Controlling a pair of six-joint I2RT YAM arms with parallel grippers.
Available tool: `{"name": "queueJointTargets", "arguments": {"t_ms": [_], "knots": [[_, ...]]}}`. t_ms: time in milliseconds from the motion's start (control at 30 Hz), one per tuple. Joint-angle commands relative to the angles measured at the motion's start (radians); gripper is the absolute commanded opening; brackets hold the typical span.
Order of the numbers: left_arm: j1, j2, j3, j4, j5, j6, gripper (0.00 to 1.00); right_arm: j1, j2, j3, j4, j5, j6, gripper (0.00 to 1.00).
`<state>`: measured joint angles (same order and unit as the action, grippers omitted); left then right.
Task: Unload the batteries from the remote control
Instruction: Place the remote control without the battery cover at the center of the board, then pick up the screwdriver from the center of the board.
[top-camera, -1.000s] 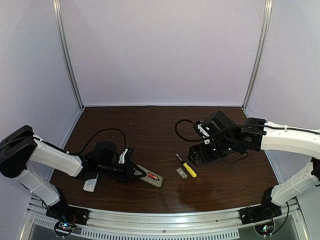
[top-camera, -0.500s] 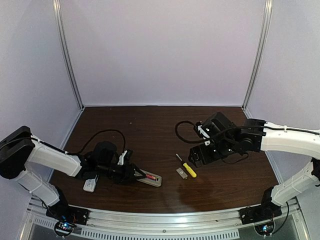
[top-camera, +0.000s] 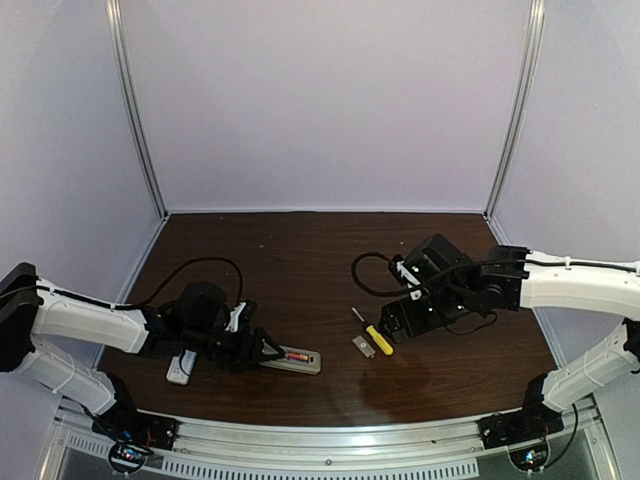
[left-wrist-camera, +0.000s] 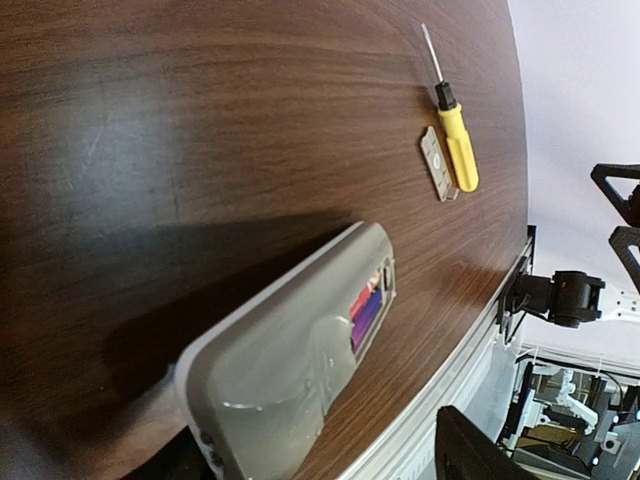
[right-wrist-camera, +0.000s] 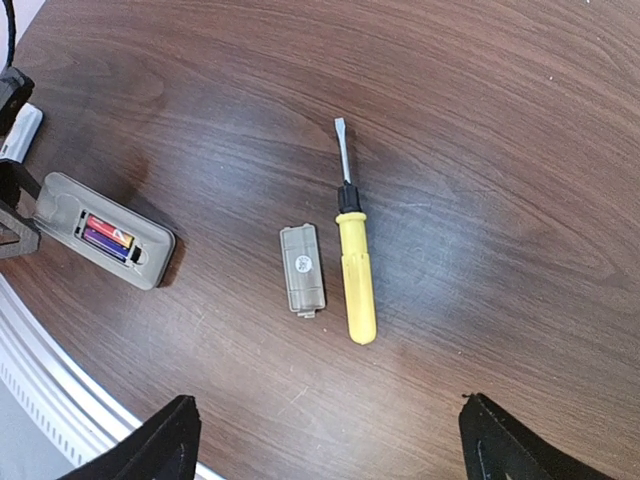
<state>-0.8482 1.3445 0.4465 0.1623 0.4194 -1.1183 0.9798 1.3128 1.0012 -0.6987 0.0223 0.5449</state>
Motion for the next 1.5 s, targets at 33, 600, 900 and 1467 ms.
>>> {"name": "queueJointTargets", "arguments": {"t_ms": [33, 600, 900, 1467], "knots": [[-0.004, -0.051, 0.000, -0.091, -0.045, 0.040, 0.74, -0.004, 0.002, -0.012, 0.017, -0.020, -0.015, 0.91], [-0.005, -0.125, 0.065, -0.395, -0.134, 0.134, 0.97, -0.004, 0.063, -0.011, 0.020, -0.043, -0.044, 0.92], [-0.005, -0.199, 0.156, -0.532, -0.214, 0.208, 0.97, -0.004, 0.116, -0.001, 0.002, -0.045, -0.069, 0.89], [-0.005, -0.358, 0.241, -0.635, -0.354, 0.259, 0.97, -0.055, 0.276, 0.008, 0.062, -0.093, -0.140, 0.72]]}}
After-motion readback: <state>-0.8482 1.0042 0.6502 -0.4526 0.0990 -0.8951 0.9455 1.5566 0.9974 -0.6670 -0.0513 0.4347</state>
